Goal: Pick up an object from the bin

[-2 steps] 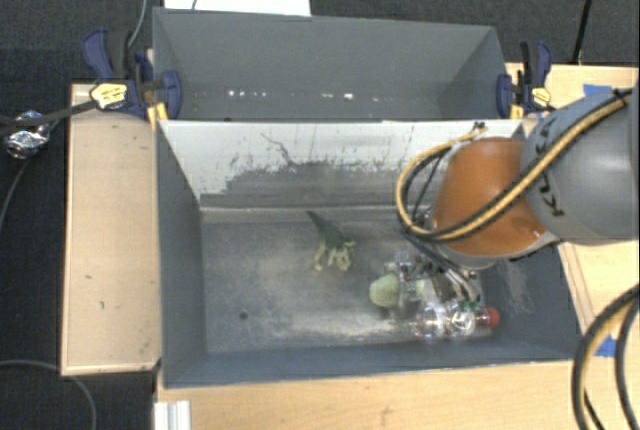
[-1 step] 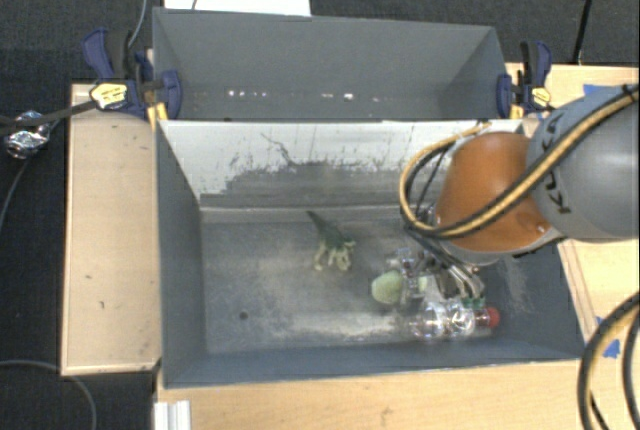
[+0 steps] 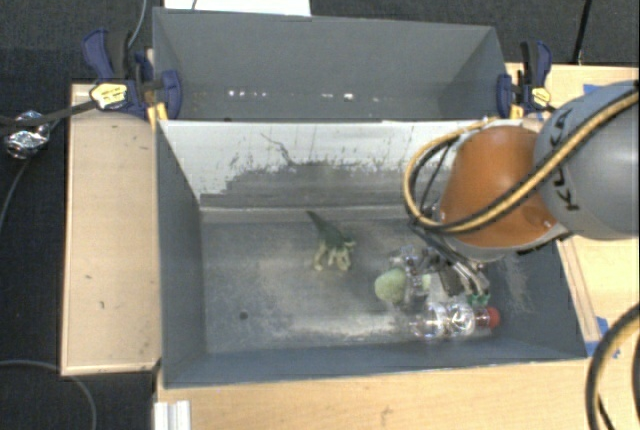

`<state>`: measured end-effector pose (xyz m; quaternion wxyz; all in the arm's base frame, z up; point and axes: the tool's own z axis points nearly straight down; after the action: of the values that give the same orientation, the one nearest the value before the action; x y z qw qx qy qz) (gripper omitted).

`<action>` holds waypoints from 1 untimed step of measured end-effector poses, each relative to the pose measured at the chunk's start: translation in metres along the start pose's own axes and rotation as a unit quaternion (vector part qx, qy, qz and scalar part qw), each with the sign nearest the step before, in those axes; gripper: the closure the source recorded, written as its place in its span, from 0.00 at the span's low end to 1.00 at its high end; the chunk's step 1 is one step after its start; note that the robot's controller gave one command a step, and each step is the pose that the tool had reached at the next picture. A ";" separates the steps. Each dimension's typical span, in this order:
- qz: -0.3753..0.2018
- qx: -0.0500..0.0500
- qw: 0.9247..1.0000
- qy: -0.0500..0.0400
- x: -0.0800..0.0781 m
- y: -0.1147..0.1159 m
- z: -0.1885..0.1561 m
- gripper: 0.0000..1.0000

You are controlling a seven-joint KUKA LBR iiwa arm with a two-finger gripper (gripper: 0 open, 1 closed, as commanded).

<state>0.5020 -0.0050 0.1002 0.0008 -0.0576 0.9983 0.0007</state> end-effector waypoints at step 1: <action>0.000 0.000 1.000 0.000 0.000 0.000 -0.022 1.00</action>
Offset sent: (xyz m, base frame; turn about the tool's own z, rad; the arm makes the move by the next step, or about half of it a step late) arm 0.0001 0.0000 0.0156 0.0000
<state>0.5018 -0.0049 0.1223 0.0008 -0.0572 0.9984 0.0009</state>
